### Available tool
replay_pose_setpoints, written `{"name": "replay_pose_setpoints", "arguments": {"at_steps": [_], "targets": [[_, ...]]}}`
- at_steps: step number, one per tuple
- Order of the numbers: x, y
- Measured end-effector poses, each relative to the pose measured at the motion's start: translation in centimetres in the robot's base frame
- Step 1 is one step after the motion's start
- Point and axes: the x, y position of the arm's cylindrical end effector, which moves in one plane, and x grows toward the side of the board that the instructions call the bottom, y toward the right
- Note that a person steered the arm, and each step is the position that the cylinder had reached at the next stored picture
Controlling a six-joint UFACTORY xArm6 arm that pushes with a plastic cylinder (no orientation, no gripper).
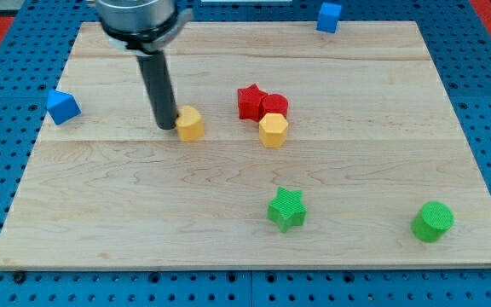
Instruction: Push the blue triangle to the bottom side
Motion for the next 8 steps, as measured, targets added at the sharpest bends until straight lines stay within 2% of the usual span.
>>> {"name": "replay_pose_setpoints", "arguments": {"at_steps": [1, 2, 3, 4, 5, 6, 8], "targets": [[0.1, 2.7], [0.0, 1.5], [-3.5, -0.3], [-5.9, -4.0], [-8.8, -10.8], [-5.7, -17.2], [1.6, -19.0]]}}
